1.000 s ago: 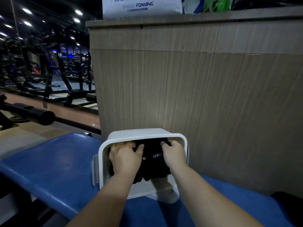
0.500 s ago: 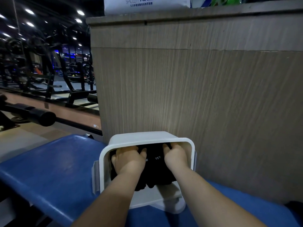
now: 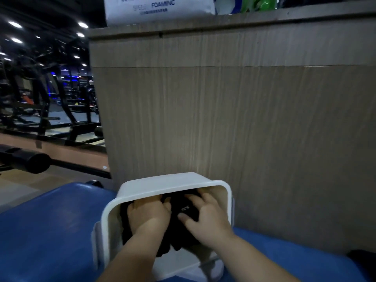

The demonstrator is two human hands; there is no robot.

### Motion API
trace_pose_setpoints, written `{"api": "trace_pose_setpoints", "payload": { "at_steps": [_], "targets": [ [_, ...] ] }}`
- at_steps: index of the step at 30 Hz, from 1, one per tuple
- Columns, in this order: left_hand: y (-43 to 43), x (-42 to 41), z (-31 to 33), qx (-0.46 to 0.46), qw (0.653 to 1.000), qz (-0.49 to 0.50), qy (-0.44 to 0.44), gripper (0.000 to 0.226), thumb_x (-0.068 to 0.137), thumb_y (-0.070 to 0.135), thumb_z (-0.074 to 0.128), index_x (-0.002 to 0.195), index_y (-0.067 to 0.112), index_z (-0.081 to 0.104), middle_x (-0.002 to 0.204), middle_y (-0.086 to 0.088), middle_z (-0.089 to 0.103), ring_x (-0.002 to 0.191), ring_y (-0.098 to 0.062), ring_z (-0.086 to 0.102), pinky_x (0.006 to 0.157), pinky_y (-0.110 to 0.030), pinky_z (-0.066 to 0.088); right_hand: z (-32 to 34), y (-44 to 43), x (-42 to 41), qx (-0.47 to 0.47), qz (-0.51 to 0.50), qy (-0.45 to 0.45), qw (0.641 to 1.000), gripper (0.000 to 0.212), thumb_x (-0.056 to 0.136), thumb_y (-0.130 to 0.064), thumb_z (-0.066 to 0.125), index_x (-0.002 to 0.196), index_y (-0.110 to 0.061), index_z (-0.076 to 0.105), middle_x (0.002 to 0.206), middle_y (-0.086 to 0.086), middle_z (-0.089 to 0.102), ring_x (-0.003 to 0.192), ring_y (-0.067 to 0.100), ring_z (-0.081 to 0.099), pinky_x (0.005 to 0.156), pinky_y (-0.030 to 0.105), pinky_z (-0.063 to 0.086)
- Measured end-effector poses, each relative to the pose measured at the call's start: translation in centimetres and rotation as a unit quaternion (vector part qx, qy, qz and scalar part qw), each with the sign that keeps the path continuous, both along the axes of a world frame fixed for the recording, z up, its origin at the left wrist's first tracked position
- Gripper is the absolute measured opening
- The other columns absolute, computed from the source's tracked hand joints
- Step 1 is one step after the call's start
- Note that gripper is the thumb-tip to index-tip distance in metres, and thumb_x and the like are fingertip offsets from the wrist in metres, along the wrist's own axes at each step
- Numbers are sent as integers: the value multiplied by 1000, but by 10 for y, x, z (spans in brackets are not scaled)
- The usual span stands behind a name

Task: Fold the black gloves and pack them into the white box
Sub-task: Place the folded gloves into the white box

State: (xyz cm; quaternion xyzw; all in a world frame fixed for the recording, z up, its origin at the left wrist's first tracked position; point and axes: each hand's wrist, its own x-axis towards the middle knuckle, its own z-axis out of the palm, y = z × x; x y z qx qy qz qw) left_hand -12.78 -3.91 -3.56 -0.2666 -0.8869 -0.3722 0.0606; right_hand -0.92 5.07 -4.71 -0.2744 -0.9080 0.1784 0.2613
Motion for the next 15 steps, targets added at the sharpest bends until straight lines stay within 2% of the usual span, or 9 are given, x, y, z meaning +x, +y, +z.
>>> {"api": "trace_pose_setpoints", "payload": {
  "at_steps": [2, 6, 11, 15],
  "targets": [
    [0, 0, -4, 39, 999, -29, -22, 20, 89, 34, 55, 108, 27, 59, 110, -4, 63, 104, -30, 58, 89, -36, 47, -2, 3, -1, -3, -8, -7, 1000, 60, 86, -54, 55, 141, -35, 40, 146, -8, 34, 136, 14, 28, 112, 27, 27],
    [-3, 4, -9, 7, 996, -84, 13, 26, 96, 39, 41, 117, 34, 55, 112, 3, 62, 99, -21, 58, 86, -31, 45, 0, 6, -5, -5, -10, 5, 1000, 59, 93, -50, 49, 147, -32, 32, 146, -6, 37, 135, 13, 31, 110, 24, 26],
    [-7, 1, -18, -109, 979, -119, 125, 43, 100, 44, 25, 139, 36, 42, 141, 11, 48, 128, -10, 44, 107, -27, 33, -2, 12, -12, -26, -5, -43, 999, 59, 96, -48, 42, 149, -27, 27, 152, -3, 29, 140, 15, 24, 113, 24, 20],
    [-5, 2, -24, -159, 970, -127, 136, 47, 101, 44, 21, 145, 34, 34, 153, 12, 33, 140, -7, 29, 113, -29, 24, -9, 17, -14, -42, -1, -81, 996, 59, 97, -49, 40, 149, -24, 28, 156, -3, 23, 143, 12, 20, 116, 25, 17]
  ]
}}
